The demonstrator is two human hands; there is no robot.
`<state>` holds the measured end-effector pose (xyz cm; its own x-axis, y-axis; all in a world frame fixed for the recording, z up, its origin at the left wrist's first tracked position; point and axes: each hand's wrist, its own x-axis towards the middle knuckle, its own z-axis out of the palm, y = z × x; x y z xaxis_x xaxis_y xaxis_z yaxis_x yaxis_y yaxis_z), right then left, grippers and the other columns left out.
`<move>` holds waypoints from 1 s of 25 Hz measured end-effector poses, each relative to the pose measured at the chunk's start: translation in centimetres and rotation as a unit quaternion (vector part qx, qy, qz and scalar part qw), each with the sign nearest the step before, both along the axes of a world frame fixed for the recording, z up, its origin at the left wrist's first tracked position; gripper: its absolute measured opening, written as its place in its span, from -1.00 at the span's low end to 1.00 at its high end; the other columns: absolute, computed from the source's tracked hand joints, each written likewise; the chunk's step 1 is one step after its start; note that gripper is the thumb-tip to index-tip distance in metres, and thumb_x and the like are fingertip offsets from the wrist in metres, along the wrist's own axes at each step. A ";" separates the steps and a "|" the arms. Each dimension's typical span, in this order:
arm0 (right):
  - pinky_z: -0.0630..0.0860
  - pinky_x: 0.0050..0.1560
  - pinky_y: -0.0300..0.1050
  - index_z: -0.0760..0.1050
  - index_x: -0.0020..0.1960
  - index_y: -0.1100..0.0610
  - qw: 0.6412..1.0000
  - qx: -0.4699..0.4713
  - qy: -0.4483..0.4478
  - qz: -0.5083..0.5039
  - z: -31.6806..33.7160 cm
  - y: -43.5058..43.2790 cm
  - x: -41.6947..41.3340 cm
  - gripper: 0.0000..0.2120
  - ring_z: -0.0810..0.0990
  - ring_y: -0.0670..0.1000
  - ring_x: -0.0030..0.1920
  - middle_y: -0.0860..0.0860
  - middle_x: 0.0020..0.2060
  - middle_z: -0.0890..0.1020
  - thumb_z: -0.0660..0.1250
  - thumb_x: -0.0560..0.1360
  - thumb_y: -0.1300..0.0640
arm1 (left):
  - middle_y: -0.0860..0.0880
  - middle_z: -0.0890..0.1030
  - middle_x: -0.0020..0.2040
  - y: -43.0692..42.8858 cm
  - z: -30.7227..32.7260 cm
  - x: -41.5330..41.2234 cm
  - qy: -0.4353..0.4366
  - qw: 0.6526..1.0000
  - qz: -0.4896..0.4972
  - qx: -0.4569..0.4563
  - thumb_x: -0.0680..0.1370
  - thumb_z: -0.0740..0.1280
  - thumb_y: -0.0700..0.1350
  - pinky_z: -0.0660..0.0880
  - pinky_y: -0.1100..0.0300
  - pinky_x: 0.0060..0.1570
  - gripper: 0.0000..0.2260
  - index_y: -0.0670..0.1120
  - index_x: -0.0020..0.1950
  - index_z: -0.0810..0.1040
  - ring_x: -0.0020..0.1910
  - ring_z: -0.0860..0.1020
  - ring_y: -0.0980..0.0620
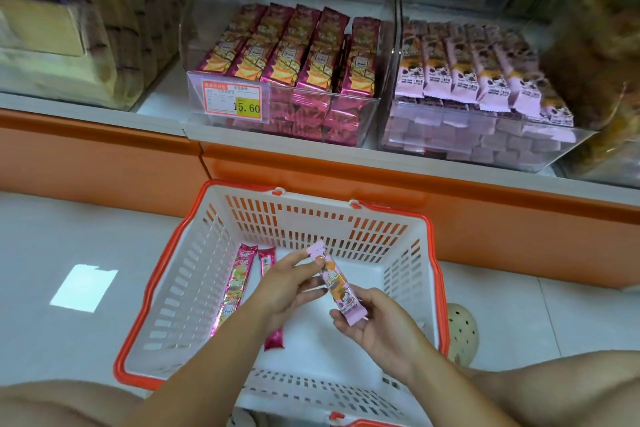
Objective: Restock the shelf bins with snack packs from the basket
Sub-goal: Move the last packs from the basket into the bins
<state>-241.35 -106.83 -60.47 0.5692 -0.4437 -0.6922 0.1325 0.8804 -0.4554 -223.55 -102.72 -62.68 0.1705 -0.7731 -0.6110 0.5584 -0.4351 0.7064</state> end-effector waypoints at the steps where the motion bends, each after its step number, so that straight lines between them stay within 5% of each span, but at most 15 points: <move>1: 0.64 -0.10 -0.03 0.54 0.16 0.35 1.000 -0.024 0.012 0.002 0.1 0.2 -0.1 -0.74 0.61 0.21 -0.11 0.24 -0.08 0.63 0.25 0.52 0.30 | -0.15 0.68 0.04 0.0 0.1 0.0 -0.011 1.000 -0.001 -0.001 0.54 0.37 -0.17 0.57 0.03 0.05 -0.74 -0.14 0.22 0.52 0.04 0.65 -0.10; 6: 0.61 0.07 0.01 0.54 0.21 0.25 0.994 -0.092 0.051 0.018 0.5 0.5 -0.7 -0.75 0.63 0.20 -0.01 0.19 -0.06 0.67 0.28 0.54 0.28 | -0.13 0.69 0.04 0.1 1.7 -0.4 -0.073 0.997 -0.010 -0.010 0.53 0.39 -0.13 0.59 0.08 0.01 -0.74 -0.11 0.21 0.55 0.04 0.66 -0.09; 8: 0.60 0.04 -0.09 0.53 0.23 0.12 0.968 -0.205 0.135 0.056 1.1 0.4 -0.8 -0.69 0.64 0.04 -0.05 0.10 -0.02 0.67 0.39 0.49 0.21 | -0.11 0.70 0.00 -0.2 3.2 -1.1 -0.115 0.993 0.001 -0.016 0.53 0.39 -0.12 0.61 0.11 -0.03 -0.74 -0.11 0.20 0.55 -0.01 0.67 -0.06; 12: 0.53 -0.15 -0.35 0.54 0.08 -0.17 0.799 -0.549 0.244 -0.007 5.8 -1.0 -0.5 -0.67 0.59 -0.17 -0.05 -0.12 0.02 0.55 0.46 0.37 0.10 | -0.08 0.70 -0.13 -2.7 10.0 -2.7 -0.192 0.973 0.043 -0.121 0.49 0.41 -0.19 0.62 0.07 -0.06 -0.81 -0.09 0.10 0.59 -0.12 0.67 -0.07; 15: 0.51 -0.11 -0.37 0.51 0.12 -0.18 0.673 -0.687 0.238 -0.135 11.5 -4.0 -1.7 -0.67 0.61 -0.12 -0.03 -0.16 0.00 0.56 0.35 0.36 0.02 | 0.03 0.69 -0.03 -5.6 17.8 -4.2 -0.274 0.924 0.034 -0.265 0.43 0.44 -0.08 0.59 0.14 -0.01 -0.75 0.03 0.10 0.59 0.00 0.65 0.03; 18: 0.51 0.00 -0.29 0.50 0.09 -0.21 0.623 -0.692 0.260 -0.256 17.0 -8.4 -4.3 -0.73 0.60 -0.09 0.00 -0.12 0.00 0.58 0.39 0.45 0.08 | 0.28 0.49 0.26 -9.2 22.5 -4.4 -0.541 0.782 0.023 -0.309 0.52 0.32 0.07 0.41 0.30 0.21 -0.60 0.17 0.36 0.42 0.25 0.44 0.31; 20: 0.52 0.02 -0.18 0.50 0.07 -0.21 0.595 -0.689 0.304 -0.280 19.2 -11.9 -5.6 -0.74 0.58 -0.06 -0.01 -0.07 0.00 0.55 0.37 0.51 0.14 | 0.20 0.31 0.44 -12.0 23.3 -3.8 -0.654 0.706 0.018 -0.272 0.58 0.22 0.07 0.24 0.21 0.40 -0.52 0.10 0.50 0.24 0.43 0.26 0.22; 25: 0.26 -0.16 -0.23 0.54 0.20 0.03 0.516 -0.666 0.501 -0.197 20.2 -18.0 -6.1 -0.76 0.37 -0.10 -0.16 -0.03 -0.04 0.48 0.28 0.56 0.07 | 0.04 0.27 0.51 -14.9 21.6 -2.9 -0.668 0.715 0.001 -0.205 0.64 0.16 -0.09 0.18 0.16 0.44 -0.53 0.00 0.54 0.15 0.47 0.24 0.08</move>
<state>-247.47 -124.83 -40.26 -0.0948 -0.8501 0.5181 -0.7084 -0.3080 -0.6350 -226.44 -117.61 -41.04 0.3919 -0.8394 0.3765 -0.7346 -0.0392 0.6773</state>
